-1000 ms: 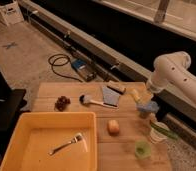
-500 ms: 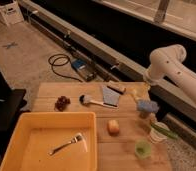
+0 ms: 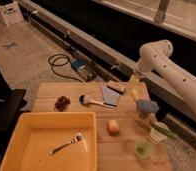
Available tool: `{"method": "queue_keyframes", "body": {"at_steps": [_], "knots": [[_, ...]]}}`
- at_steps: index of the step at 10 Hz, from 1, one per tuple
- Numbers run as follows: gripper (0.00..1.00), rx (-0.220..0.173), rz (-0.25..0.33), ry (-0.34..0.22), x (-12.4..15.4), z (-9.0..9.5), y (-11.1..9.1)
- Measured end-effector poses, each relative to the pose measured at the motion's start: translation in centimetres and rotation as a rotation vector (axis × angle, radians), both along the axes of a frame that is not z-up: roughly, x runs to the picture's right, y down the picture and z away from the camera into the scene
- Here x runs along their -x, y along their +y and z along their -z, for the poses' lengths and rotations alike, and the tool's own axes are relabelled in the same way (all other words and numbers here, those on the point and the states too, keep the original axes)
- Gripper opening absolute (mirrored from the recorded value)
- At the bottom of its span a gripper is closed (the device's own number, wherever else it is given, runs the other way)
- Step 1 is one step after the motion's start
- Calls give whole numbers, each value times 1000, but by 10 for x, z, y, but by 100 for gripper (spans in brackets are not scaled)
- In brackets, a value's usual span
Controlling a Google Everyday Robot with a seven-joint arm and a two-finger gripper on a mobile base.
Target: Wipe table surface with eraser
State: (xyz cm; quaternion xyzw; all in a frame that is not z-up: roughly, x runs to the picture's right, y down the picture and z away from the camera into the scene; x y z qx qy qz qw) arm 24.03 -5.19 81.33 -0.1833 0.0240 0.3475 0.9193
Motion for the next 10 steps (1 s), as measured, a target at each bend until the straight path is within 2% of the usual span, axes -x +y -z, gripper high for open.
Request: {"method": "queue_keyframes", "body": {"at_steps": [2, 4, 7, 10], "knots": [[80, 1, 5, 3, 3, -1, 0], [80, -5, -7, 41, -5, -11, 0], [80, -6, -22, 21, 12, -42, 6], [80, -1, -43, -26, 58, -87, 17]]}}
